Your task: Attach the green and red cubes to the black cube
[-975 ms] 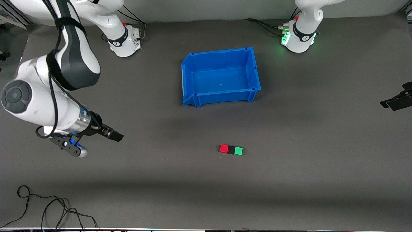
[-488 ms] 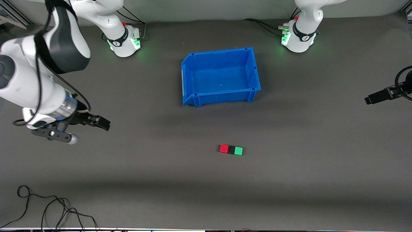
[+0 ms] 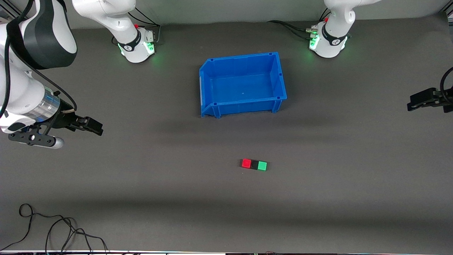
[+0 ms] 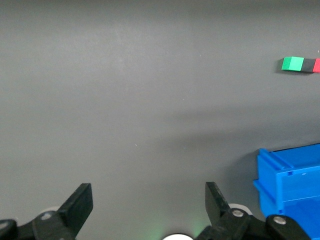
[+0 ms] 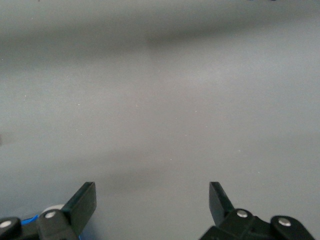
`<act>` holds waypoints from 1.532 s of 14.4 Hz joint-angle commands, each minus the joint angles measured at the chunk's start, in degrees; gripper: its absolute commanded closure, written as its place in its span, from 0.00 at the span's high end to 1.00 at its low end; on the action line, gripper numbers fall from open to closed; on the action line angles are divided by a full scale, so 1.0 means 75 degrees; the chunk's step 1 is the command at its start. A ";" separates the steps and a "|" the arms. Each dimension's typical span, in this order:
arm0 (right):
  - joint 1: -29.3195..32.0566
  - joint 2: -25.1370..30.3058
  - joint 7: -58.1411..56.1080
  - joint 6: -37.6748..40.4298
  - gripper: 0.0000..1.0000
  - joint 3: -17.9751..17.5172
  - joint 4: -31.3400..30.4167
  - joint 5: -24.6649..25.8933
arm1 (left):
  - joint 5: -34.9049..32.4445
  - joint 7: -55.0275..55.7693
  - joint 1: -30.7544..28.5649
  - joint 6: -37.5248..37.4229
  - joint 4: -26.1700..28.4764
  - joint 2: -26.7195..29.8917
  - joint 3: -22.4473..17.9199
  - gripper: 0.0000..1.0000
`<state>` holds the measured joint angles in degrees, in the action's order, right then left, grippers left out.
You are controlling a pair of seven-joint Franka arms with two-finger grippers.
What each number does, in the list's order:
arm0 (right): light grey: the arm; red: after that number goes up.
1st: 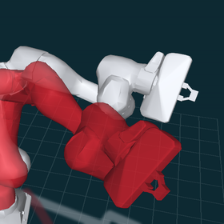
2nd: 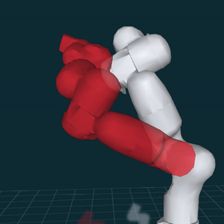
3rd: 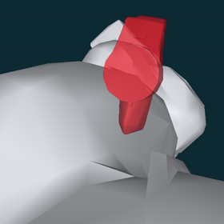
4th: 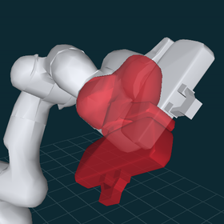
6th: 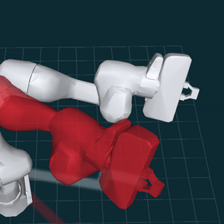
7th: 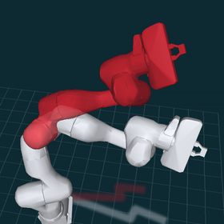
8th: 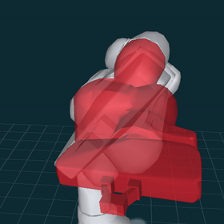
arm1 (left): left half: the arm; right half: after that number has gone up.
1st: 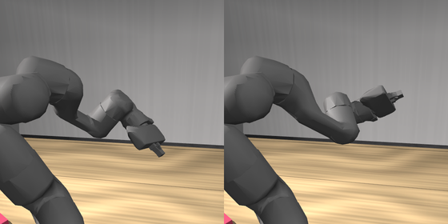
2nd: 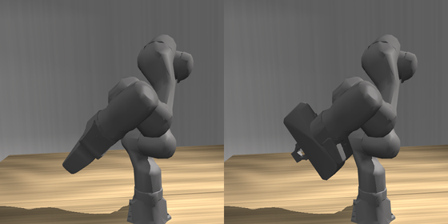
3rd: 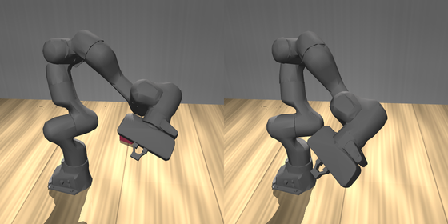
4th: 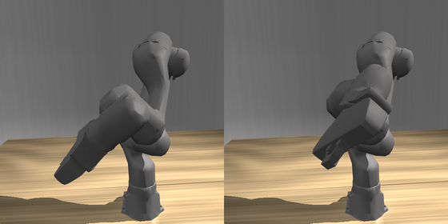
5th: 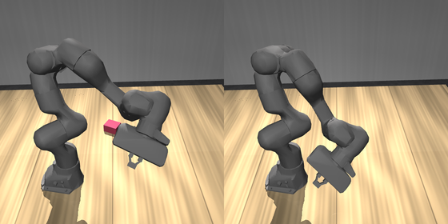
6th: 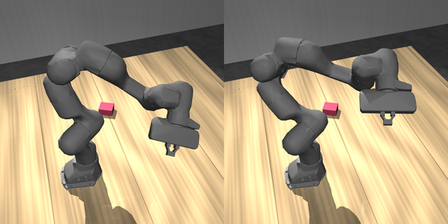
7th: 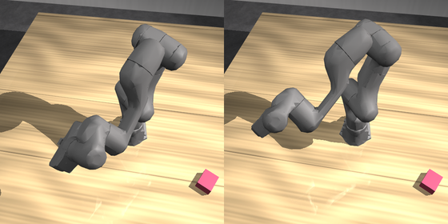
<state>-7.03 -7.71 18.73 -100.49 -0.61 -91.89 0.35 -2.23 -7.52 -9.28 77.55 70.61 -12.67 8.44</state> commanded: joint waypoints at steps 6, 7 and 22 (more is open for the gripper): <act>0.1155 0.0547 -0.0236 0.0050 1.00 -0.1015 -0.0251 0.0058 | -0.0019 -0.0533 0.1343 0.1129 0.2756 0.1768 -0.1454 1.00; 0.1415 0.0640 -0.0236 0.0062 1.00 -0.1252 -0.0263 0.0058 | -0.0031 -0.0533 0.1343 0.1446 0.3307 0.2120 -0.1442 1.00; 0.1839 0.0512 -0.1185 0.1105 1.00 -0.1383 0.0511 -0.0281 | -0.0042 -0.0052 0.1308 0.1109 0.2668 0.1795 -0.1079 1.00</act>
<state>5.90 -3.70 11.50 -92.95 -10.25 -88.25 -0.52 -2.18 -8.95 -0.03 87.25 91.81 1.25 0.59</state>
